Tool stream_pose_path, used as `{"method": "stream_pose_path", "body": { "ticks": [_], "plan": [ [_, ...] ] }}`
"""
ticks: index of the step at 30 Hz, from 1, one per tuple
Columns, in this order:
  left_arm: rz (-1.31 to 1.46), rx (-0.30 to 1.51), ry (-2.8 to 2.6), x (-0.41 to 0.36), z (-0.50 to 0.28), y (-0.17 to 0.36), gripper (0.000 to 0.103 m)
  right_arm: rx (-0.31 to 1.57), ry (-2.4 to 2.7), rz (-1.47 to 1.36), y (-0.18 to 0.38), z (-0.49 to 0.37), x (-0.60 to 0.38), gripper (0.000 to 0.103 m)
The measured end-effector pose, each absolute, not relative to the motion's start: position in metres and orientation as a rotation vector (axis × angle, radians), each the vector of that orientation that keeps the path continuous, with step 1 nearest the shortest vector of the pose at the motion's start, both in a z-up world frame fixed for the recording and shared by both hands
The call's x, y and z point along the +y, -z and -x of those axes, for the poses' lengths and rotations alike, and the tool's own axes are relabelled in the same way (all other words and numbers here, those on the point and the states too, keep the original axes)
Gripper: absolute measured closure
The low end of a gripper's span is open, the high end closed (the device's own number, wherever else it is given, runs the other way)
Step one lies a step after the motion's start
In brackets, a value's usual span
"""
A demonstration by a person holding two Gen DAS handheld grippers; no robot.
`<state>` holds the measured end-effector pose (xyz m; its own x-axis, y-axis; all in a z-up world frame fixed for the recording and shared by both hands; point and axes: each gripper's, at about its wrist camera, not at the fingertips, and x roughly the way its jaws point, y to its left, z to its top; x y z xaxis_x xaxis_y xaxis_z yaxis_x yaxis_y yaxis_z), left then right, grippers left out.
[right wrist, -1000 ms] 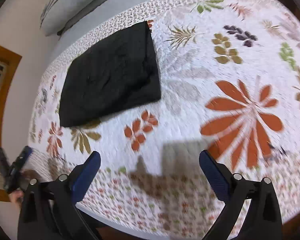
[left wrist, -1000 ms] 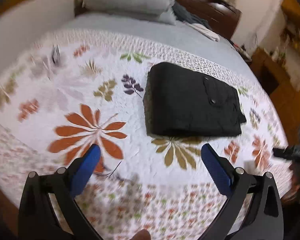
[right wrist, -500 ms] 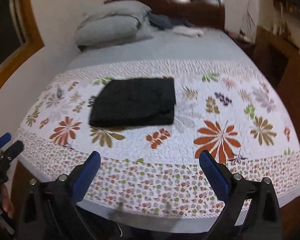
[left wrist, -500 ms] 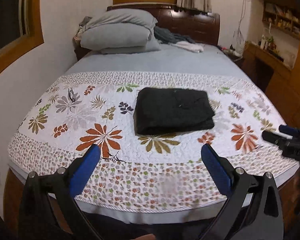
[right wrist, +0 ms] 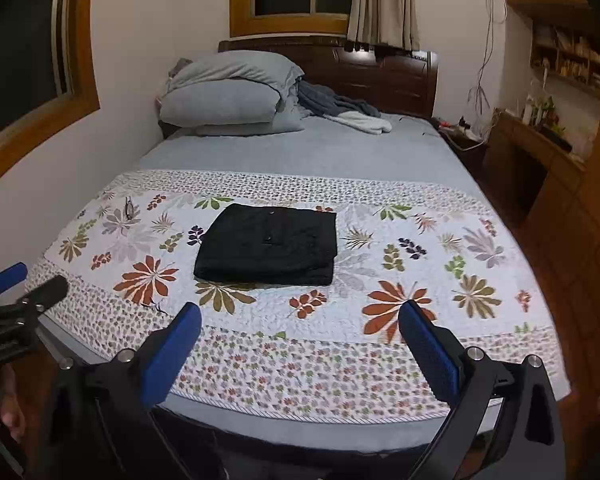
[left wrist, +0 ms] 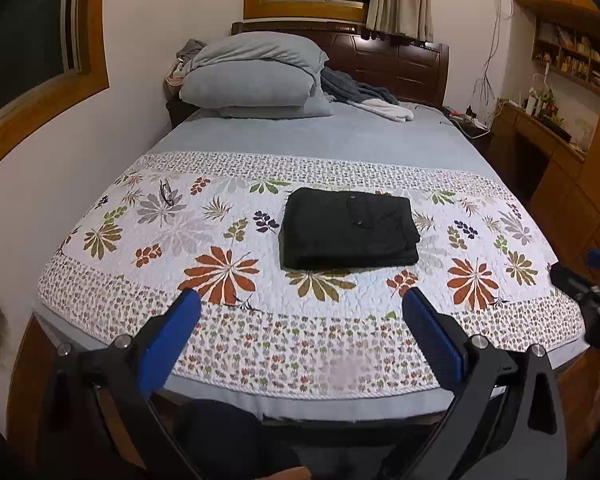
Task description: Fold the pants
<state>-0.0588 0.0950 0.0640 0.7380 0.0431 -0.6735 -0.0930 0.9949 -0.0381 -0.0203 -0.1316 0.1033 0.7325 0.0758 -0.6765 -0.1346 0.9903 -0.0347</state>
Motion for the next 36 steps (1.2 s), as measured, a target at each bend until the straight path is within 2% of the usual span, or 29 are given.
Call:
{"method": "stream_pose_path", "body": {
  "ticks": [8, 36],
  "plan": [
    [0.031, 0.767, -0.075, 0.078, 0.053, -0.044, 0.003, 0.711, -0.103, 0.114, -0.117, 0.039, -0.126, 0.003],
    [0.053, 0.775, -0.041, 0.078, 0.024, -0.036, 0.003, 0.769, -0.112, 0.094, -0.081, -0.004, -0.114, 0.003]
  ]
}}
